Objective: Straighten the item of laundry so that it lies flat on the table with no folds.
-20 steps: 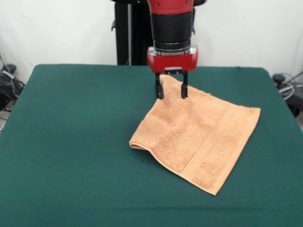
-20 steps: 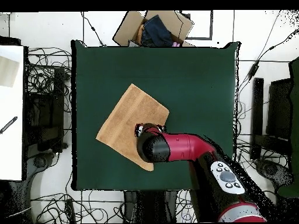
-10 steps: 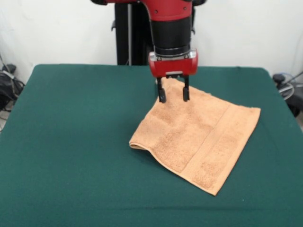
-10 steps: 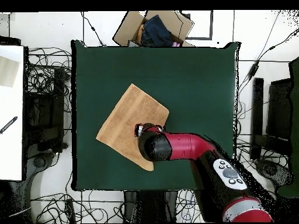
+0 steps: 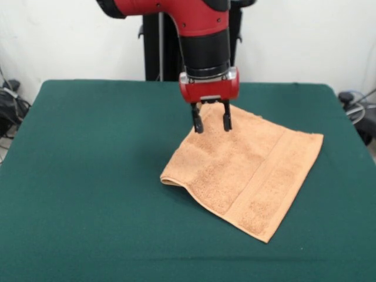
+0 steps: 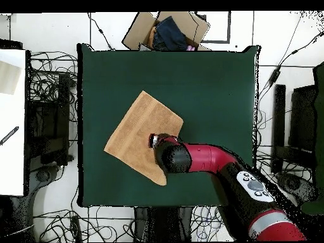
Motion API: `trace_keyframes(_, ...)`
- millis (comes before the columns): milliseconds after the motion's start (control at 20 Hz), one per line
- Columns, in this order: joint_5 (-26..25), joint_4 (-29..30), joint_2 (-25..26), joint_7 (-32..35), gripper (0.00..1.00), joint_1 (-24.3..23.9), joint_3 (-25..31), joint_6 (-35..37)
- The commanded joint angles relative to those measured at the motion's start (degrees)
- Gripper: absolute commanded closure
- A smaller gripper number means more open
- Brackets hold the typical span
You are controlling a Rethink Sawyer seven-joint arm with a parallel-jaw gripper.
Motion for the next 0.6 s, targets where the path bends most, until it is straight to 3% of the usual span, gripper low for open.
trace_keyframes(50,-2.8,-4.2,3.2,-1.7,0.00,-1.1,5.7,2.2)
trace_keyframes(600,-2.6,-6.0,3.1,-2.4,0.00,-1.6,6.8,4.2)
